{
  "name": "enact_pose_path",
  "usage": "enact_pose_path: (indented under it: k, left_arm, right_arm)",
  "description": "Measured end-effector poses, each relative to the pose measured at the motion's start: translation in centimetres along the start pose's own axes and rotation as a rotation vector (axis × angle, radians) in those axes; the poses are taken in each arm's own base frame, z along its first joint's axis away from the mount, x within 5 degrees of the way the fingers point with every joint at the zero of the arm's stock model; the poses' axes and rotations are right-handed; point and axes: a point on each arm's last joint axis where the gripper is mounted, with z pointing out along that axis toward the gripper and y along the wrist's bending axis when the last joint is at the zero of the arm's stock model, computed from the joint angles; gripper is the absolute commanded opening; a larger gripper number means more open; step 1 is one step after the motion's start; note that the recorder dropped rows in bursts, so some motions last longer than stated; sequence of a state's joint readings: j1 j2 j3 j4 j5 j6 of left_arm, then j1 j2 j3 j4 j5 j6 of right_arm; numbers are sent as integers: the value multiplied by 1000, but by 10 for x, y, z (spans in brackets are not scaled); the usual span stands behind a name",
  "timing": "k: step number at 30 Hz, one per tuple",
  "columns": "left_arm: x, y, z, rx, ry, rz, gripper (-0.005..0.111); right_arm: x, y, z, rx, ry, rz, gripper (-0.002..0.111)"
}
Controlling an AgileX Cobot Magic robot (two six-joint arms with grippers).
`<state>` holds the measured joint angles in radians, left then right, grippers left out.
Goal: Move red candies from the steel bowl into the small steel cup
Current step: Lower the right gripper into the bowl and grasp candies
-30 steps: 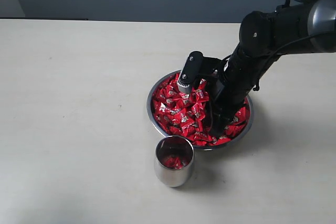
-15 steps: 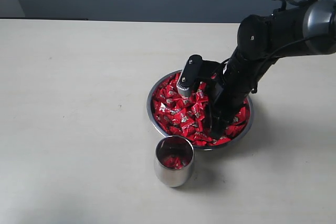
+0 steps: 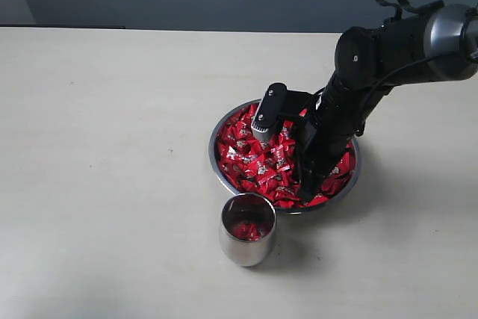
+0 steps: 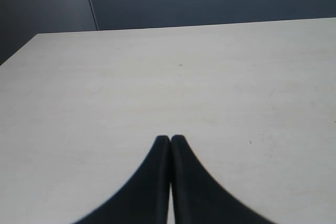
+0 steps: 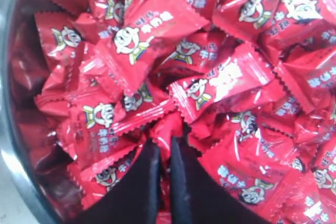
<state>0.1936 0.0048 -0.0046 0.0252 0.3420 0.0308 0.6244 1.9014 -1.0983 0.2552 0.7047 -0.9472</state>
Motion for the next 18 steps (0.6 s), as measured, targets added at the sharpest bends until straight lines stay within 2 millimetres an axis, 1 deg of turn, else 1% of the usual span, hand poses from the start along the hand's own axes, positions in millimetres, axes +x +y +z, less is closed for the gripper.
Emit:
enact_pose_path:
  k: [9,18]
  left_arm:
    - [0,0,0,0,0,0,0]
    - [0,0,0,0,0,0,0]
  right_arm:
    - [0,0,-2,0,-1,1,-1]
    - [-3,3,-35,63,-48,-17,-1]
